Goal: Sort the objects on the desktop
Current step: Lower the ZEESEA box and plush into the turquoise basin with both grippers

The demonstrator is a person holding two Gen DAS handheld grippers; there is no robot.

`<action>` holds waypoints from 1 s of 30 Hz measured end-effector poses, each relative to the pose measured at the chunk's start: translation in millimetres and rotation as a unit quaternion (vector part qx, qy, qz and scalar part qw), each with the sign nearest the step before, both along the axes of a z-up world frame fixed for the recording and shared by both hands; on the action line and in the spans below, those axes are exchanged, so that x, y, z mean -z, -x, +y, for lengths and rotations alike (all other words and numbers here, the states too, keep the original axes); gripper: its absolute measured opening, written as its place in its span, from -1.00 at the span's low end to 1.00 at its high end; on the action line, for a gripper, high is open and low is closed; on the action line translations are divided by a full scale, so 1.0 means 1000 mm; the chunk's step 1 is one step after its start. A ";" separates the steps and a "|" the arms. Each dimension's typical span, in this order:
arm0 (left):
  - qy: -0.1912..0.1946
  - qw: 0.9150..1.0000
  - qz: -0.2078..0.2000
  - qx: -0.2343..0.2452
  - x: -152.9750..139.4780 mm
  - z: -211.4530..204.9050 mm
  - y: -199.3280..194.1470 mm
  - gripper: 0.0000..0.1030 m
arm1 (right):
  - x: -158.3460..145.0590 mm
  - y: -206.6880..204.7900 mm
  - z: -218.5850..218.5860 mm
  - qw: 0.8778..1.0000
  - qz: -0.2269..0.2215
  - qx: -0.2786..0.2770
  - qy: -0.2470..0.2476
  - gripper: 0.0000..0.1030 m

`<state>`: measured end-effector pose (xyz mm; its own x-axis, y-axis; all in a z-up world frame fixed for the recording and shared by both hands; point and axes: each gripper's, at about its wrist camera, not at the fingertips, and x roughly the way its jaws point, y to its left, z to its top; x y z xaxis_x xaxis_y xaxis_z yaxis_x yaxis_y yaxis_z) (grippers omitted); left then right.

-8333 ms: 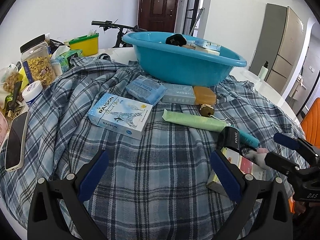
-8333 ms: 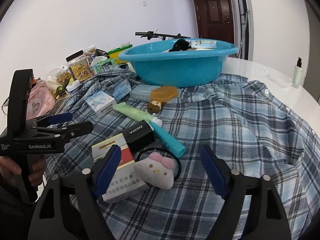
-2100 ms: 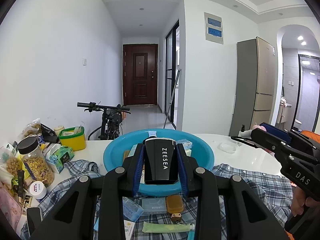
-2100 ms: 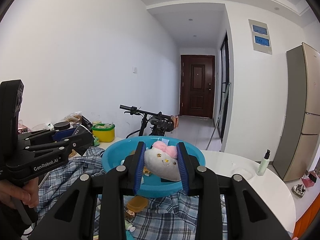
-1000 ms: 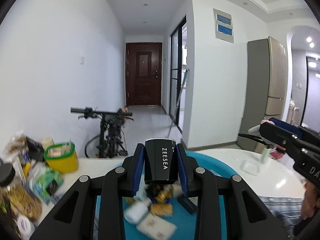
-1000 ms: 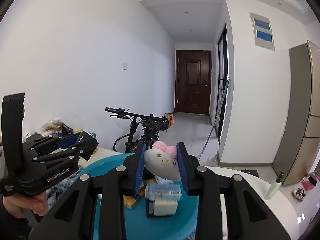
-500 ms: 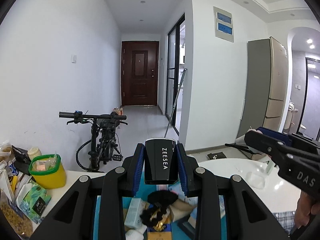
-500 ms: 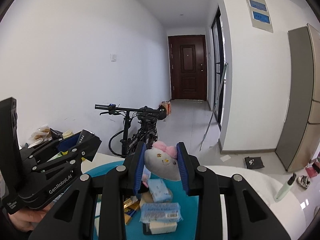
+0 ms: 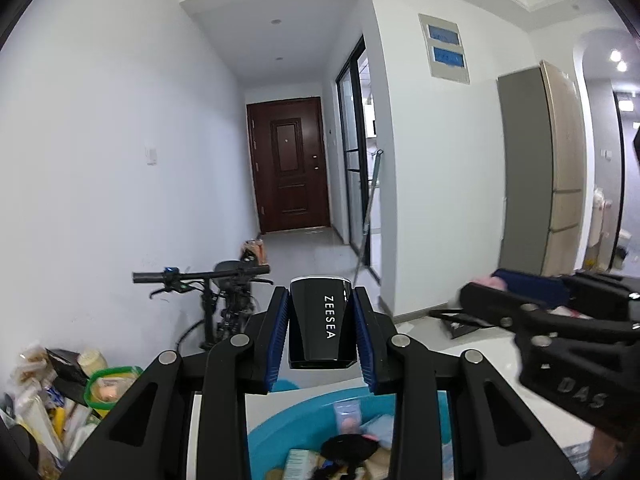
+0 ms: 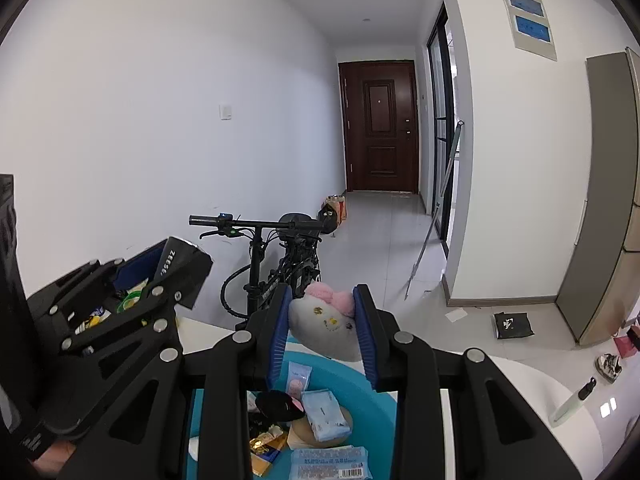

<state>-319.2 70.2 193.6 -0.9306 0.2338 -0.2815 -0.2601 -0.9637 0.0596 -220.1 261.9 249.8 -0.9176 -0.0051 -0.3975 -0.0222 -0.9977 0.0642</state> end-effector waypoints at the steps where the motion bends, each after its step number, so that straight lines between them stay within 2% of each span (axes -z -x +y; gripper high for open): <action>1: -0.001 1.000 -0.004 0.000 -0.002 -0.001 0.000 -0.35 | -0.003 0.001 0.000 1.000 -0.002 0.000 -0.003 -0.42; 4: 0.000 1.000 -0.026 -0.005 -0.008 -0.002 0.003 -0.35 | -0.008 0.007 0.002 1.000 -0.019 -0.014 0.002 -0.42; 8: 0.000 0.995 -0.098 -0.014 -0.018 -0.009 0.018 -0.35 | -0.008 0.023 0.007 0.997 -0.074 -0.028 0.017 -0.42; 12: 0.010 0.981 -0.193 -0.019 -0.015 -0.012 0.038 -0.35 | -0.008 0.037 0.012 0.990 -0.126 -0.053 0.038 -0.41; 16: 0.045 0.968 -0.244 -0.028 -0.005 -0.008 0.047 -0.35 | -0.004 0.046 0.016 0.983 -0.163 -0.071 0.052 -0.42; 20: 0.032 0.961 -0.275 -0.018 0.003 -0.009 0.050 -0.35 | -0.002 0.052 0.022 0.977 -0.189 -0.072 0.064 -0.41; 24: 0.035 0.961 -0.273 -0.017 0.009 -0.010 0.050 -0.35 | 0.000 0.052 0.025 0.977 -0.192 -0.066 0.069 -0.42; 30: 0.028 0.955 -0.295 -0.012 0.033 -0.014 0.060 -0.35 | 0.019 0.060 0.029 0.974 -0.207 -0.058 0.071 -0.41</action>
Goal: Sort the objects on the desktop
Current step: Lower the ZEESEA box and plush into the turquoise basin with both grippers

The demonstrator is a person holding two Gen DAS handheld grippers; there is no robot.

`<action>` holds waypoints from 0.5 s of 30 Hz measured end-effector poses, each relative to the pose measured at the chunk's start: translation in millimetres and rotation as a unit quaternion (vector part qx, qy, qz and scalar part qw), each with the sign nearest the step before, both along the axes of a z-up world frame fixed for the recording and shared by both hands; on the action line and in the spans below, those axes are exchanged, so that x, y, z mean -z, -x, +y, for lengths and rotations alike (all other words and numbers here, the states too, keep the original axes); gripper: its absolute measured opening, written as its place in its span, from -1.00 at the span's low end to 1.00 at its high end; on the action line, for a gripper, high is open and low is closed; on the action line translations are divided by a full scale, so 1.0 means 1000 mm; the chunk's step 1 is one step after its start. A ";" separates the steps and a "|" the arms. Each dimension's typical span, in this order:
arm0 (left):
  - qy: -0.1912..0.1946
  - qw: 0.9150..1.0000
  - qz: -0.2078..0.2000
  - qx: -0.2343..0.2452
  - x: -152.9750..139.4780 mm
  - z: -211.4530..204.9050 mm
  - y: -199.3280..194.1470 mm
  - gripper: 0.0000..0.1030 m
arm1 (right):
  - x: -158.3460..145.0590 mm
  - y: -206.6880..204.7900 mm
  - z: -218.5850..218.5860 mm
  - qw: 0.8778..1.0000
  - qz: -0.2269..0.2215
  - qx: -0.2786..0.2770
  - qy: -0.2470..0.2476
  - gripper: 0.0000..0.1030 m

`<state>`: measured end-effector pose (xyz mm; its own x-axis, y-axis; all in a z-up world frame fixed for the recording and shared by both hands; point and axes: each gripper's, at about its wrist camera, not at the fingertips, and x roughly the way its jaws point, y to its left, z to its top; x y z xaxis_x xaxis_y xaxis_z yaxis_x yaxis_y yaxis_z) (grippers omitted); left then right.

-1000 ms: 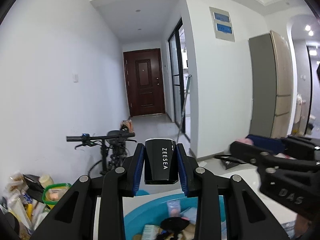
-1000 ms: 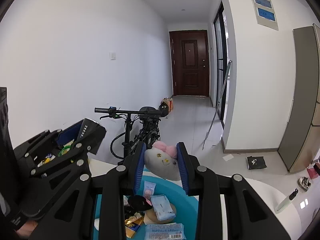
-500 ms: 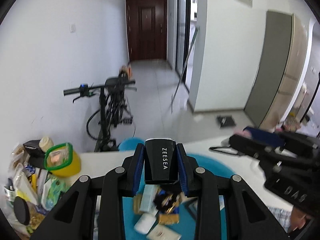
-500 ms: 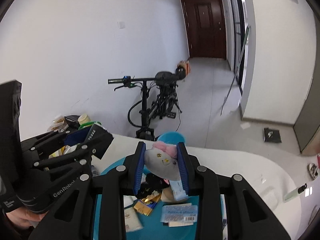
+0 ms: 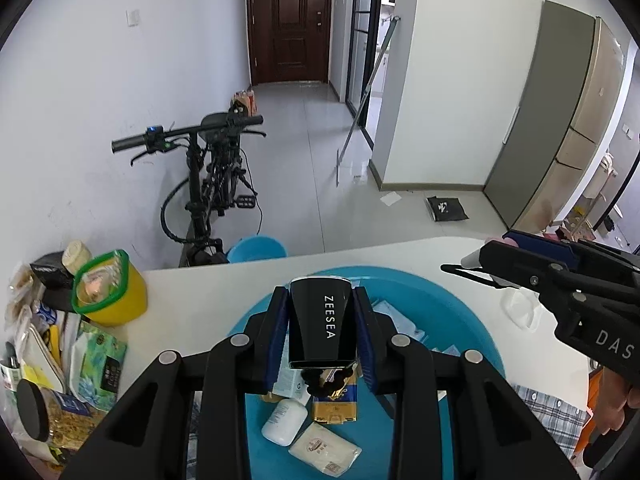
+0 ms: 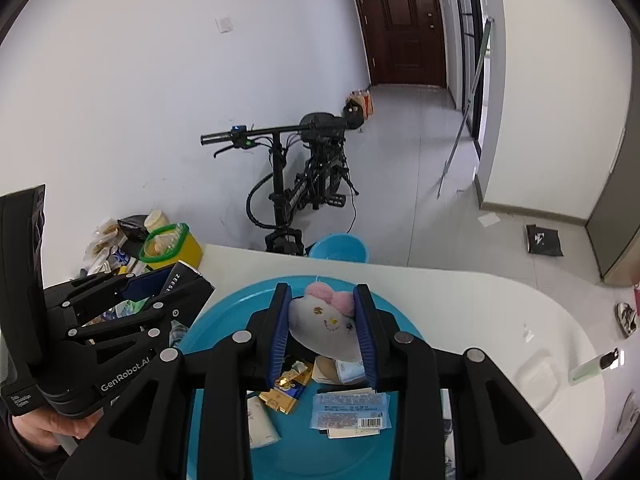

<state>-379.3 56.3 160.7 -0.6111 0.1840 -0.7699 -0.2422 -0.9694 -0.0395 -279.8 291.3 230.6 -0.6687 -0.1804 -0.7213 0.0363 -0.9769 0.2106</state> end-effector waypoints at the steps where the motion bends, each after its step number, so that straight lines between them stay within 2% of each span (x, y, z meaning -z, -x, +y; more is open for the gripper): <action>1: 0.000 1.000 -0.004 -0.001 0.006 0.000 0.002 -0.35 | 0.006 0.002 0.001 1.000 -0.005 0.001 0.002 -0.41; 15: -0.002 0.997 -0.072 -0.004 0.091 -0.004 0.021 -0.35 | 0.078 0.028 0.007 0.998 -0.063 0.008 -0.005 -0.41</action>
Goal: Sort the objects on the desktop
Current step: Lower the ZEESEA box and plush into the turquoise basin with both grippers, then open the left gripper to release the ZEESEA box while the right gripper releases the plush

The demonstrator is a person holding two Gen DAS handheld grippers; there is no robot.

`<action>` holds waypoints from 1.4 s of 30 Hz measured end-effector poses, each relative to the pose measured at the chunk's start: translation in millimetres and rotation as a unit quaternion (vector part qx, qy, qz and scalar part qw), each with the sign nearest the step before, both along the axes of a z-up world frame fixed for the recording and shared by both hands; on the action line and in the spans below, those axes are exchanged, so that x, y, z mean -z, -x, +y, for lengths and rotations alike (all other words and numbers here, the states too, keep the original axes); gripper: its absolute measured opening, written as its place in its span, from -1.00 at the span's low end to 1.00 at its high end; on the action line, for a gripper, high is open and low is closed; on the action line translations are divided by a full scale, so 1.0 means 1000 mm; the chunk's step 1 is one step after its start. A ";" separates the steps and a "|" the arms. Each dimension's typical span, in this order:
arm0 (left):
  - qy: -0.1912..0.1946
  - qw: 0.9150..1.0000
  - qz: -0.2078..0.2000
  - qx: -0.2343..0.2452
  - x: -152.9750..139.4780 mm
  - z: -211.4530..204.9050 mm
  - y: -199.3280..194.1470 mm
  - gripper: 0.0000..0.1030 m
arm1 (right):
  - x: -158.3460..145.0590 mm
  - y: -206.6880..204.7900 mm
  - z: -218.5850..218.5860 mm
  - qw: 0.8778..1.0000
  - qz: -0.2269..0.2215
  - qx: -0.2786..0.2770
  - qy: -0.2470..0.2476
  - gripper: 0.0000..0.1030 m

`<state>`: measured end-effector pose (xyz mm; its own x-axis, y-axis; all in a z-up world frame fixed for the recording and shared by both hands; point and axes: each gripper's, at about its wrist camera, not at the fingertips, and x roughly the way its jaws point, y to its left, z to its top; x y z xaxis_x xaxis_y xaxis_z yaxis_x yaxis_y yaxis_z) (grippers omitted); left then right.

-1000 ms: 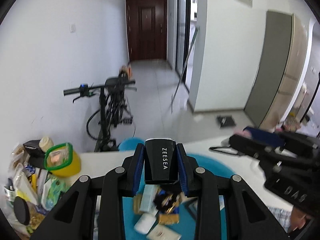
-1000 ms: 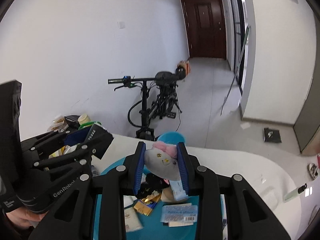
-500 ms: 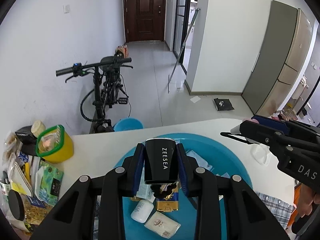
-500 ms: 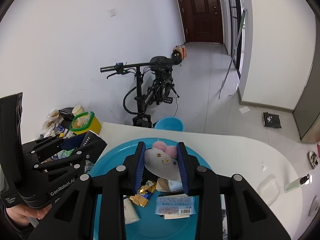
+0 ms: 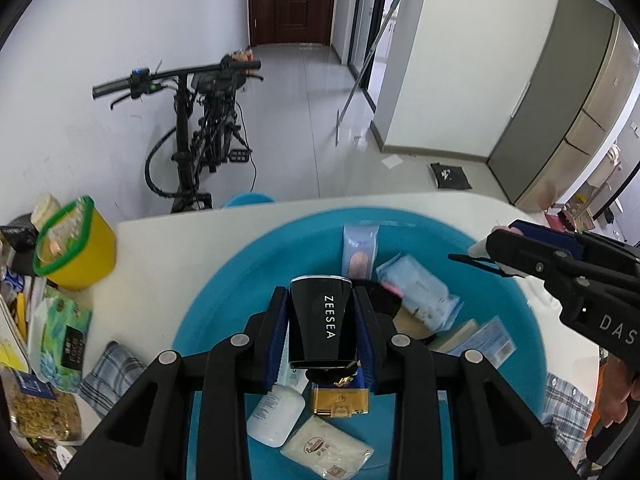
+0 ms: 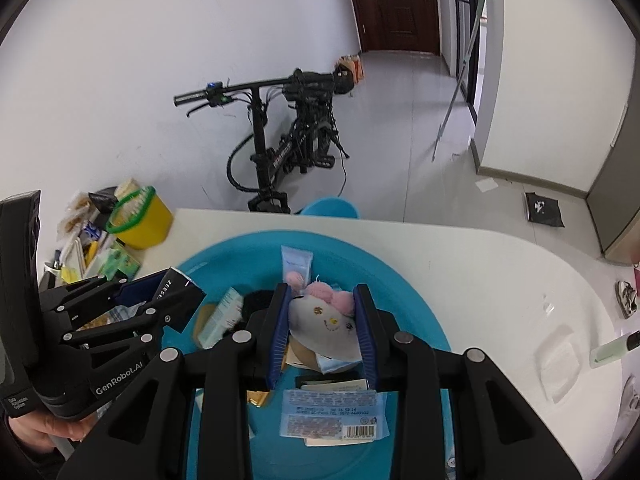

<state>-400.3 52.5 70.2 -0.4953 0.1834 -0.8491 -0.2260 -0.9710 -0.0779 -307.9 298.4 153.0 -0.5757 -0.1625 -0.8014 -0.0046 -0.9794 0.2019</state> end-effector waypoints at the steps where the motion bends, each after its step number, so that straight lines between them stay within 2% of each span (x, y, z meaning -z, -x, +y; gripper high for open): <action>1: -0.001 1.000 -0.005 -0.001 0.007 0.000 0.001 -0.35 | 0.005 0.001 0.001 1.000 -0.003 0.000 0.000 -0.41; 9: 0.000 0.999 -0.036 -0.007 0.050 -0.002 0.003 -0.35 | 0.040 0.005 0.004 1.000 -0.031 0.003 -0.003 -0.42; 13: -0.002 0.999 -0.047 -0.006 0.061 -0.002 0.005 -0.35 | 0.049 0.008 0.005 0.999 -0.038 0.002 -0.004 -0.41; 16: -0.020 0.998 -0.063 -0.001 0.070 -0.002 0.003 -0.35 | 0.055 0.009 0.004 0.999 -0.044 -0.001 -0.006 -0.42; 19: -0.012 0.998 -0.065 0.003 0.076 0.004 0.003 -0.35 | 0.060 0.010 0.002 0.999 -0.049 -0.002 -0.007 -0.41; 28: -0.030 0.997 -0.075 -0.005 0.084 0.002 0.006 -0.35 | 0.064 0.010 0.000 0.999 -0.052 -0.006 -0.009 -0.41; 33: -0.022 0.997 -0.072 0.000 0.084 0.003 0.008 -0.35 | 0.069 0.012 0.002 0.998 -0.055 -0.002 -0.008 -0.41; 42: -0.033 0.997 -0.070 -0.005 0.081 -0.004 0.009 -0.33 | 0.067 0.011 0.002 0.998 -0.055 -0.005 -0.005 -0.39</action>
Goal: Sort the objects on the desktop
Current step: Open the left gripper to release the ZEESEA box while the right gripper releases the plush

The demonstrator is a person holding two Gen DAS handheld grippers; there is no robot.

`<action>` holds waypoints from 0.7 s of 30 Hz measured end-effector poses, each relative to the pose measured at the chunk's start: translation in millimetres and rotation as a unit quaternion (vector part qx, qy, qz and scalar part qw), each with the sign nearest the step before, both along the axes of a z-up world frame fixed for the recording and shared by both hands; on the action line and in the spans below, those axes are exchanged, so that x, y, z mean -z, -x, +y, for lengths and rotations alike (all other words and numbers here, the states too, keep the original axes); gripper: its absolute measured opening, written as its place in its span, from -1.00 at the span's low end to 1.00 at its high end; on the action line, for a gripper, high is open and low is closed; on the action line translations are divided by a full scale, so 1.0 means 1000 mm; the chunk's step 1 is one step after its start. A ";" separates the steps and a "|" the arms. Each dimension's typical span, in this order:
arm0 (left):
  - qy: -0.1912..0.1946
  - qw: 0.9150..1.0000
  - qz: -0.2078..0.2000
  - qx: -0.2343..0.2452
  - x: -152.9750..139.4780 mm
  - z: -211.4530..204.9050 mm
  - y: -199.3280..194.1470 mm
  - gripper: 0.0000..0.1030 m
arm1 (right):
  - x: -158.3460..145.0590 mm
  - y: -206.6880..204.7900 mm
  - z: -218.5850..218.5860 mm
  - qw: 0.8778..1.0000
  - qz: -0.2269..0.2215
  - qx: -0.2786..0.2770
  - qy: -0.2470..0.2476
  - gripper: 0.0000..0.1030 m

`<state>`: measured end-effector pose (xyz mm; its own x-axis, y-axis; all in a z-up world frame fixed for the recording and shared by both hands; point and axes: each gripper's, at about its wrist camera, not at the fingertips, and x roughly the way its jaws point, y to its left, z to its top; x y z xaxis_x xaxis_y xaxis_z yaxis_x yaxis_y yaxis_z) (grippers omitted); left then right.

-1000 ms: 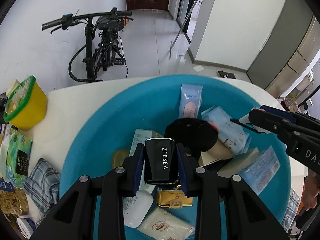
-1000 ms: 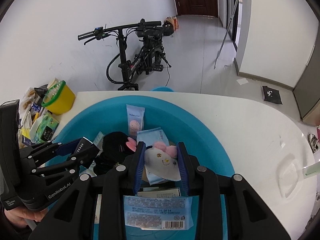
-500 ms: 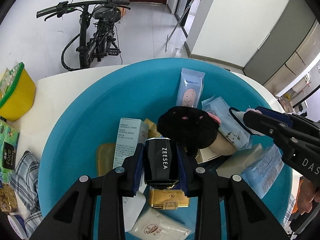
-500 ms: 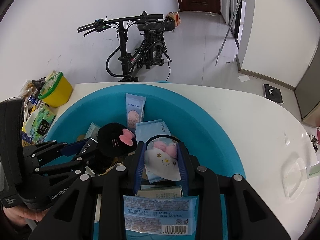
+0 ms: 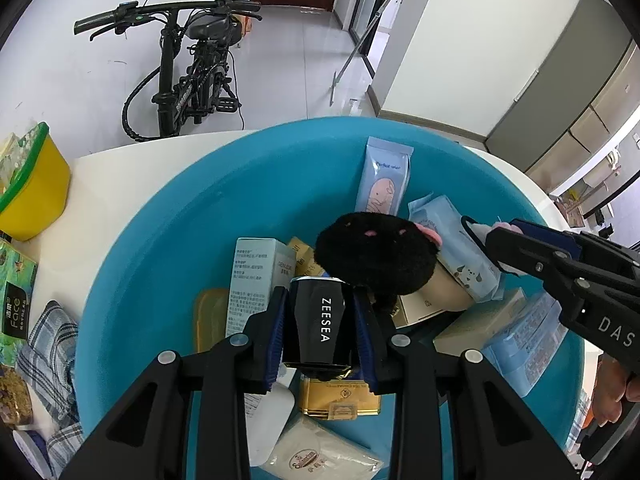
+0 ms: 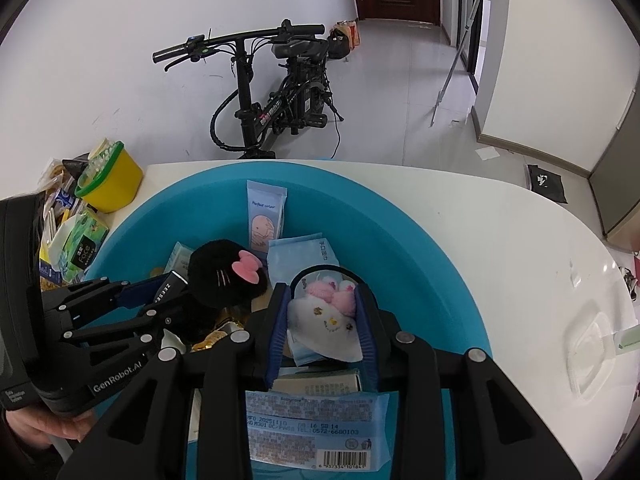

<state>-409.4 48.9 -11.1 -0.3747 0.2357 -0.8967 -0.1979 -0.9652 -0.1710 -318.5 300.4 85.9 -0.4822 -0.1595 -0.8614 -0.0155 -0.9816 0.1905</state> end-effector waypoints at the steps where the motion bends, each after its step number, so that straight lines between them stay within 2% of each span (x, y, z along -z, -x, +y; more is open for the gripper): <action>1: -0.004 1.000 0.001 -0.001 -0.002 -0.001 0.000 -0.27 | 0.000 0.000 0.001 1.000 0.001 0.001 0.003 -0.39; 3: -0.019 1.000 -0.001 0.004 -0.004 -0.001 0.000 0.02 | 0.001 0.000 0.002 1.000 0.000 0.002 0.006 -0.39; 4: -0.026 1.000 0.001 0.007 -0.005 -0.001 0.001 0.25 | 0.000 -0.001 0.002 1.000 0.001 0.001 0.006 -0.39; 5: -0.028 1.000 0.010 0.011 -0.009 0.000 -0.001 0.33 | 0.000 -0.001 0.003 1.000 0.002 0.000 0.006 -0.38; 6: -0.021 1.000 0.020 0.012 -0.011 0.002 -0.003 0.44 | 0.000 -0.002 0.002 1.000 0.003 -0.001 0.005 -0.36; 8: 0.027 0.998 0.053 0.014 -0.018 0.010 -0.009 0.64 | -0.001 -0.004 0.002 1.000 0.007 0.001 0.003 -0.17; 11: 0.085 0.992 0.089 0.026 -0.025 0.020 -0.015 0.65 | -0.003 -0.008 0.003 1.000 0.015 0.003 -0.001 -0.10; 15: 0.066 0.994 0.088 0.017 -0.029 0.015 -0.018 0.65 | -0.003 -0.012 0.006 1.000 0.019 0.008 0.003 0.05; 19: 0.048 0.995 0.091 0.001 -0.032 0.004 -0.024 0.65 | -0.005 -0.018 0.012 0.999 0.027 0.020 0.019 0.31; 21: 0.046 0.995 0.092 -0.004 -0.032 0.002 -0.025 0.65 | -0.006 -0.021 0.014 0.999 0.031 0.022 0.027 0.35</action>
<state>-383.9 50.8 21.0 -0.5358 0.1530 -0.8304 -0.2104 -0.9766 -0.0442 -298.0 314.2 91.9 -0.5414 -0.1820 -0.8208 -0.0447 -0.9687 0.2442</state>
